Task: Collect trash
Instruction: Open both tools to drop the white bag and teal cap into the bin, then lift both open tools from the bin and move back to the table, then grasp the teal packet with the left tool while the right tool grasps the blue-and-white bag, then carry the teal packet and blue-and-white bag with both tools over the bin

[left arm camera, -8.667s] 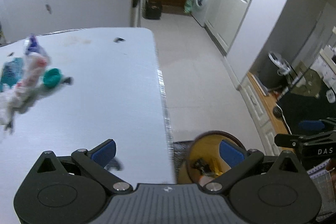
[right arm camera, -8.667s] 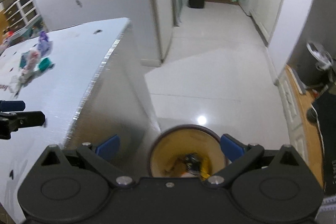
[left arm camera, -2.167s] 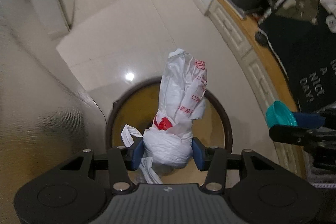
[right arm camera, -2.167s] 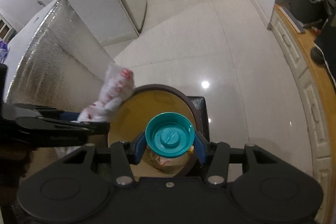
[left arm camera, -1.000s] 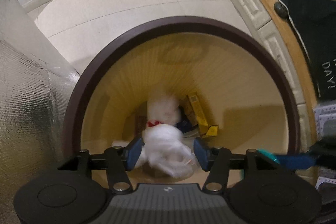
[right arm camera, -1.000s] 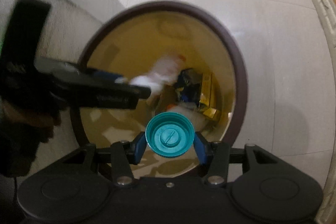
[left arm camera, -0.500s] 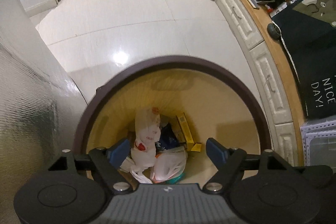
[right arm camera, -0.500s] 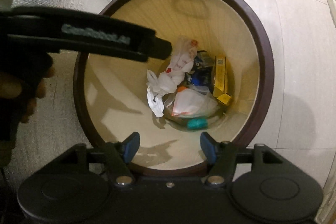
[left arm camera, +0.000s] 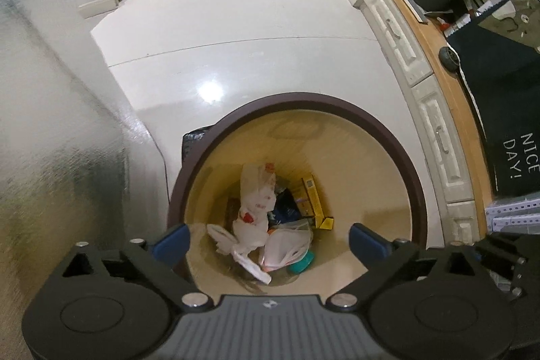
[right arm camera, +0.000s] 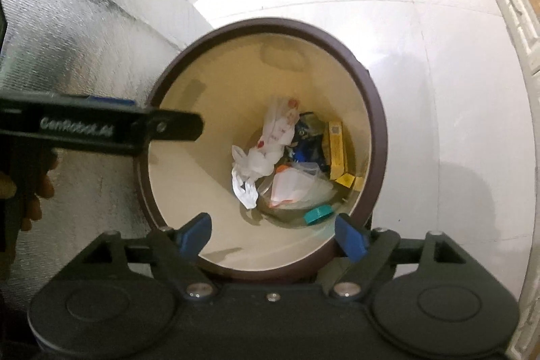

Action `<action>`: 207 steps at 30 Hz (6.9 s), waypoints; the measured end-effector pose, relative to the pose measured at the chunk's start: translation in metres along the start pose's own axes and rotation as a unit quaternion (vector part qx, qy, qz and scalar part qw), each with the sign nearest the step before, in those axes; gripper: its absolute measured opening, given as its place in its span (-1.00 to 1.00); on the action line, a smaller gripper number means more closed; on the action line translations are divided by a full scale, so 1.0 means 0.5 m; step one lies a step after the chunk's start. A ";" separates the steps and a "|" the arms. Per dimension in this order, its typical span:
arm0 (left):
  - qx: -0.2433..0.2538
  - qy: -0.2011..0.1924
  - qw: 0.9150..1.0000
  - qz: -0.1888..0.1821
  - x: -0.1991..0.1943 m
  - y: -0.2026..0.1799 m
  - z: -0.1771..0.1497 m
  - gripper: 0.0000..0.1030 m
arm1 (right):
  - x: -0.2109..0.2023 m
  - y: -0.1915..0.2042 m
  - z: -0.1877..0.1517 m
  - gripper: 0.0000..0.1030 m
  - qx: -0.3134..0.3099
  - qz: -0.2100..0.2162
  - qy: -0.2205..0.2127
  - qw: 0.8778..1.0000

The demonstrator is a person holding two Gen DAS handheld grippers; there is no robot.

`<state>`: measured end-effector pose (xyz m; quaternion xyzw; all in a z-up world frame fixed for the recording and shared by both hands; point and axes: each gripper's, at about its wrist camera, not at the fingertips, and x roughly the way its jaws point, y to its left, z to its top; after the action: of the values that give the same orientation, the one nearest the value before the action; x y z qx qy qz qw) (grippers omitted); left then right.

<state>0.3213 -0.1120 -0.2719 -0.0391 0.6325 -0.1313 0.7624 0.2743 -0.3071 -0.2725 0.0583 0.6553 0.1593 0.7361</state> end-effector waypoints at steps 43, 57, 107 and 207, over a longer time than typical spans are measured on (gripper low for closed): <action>0.001 -0.076 0.997 0.005 -0.326 -0.018 -0.158 1.00 | -0.271 0.074 -0.085 1.00 -0.026 -0.087 -0.091 0.992; 0.004 -0.165 0.986 -0.007 -0.479 0.010 -0.188 1.00 | -0.385 0.151 -0.093 1.00 -0.029 -0.081 -0.166 0.982; -0.146 -0.357 0.918 0.095 -0.749 0.799 -0.221 1.00 | -0.283 0.994 0.221 1.00 -0.196 0.013 -0.281 0.939; -0.141 -0.321 0.928 0.125 -0.786 0.451 -0.314 0.43 | -0.342 0.828 0.066 -0.85 -0.173 -0.006 -0.271 0.947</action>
<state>0.1371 0.2198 0.0213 -0.1073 0.3661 0.0750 0.9213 0.2260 0.0342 0.0159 -0.0329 0.3938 0.2435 0.8857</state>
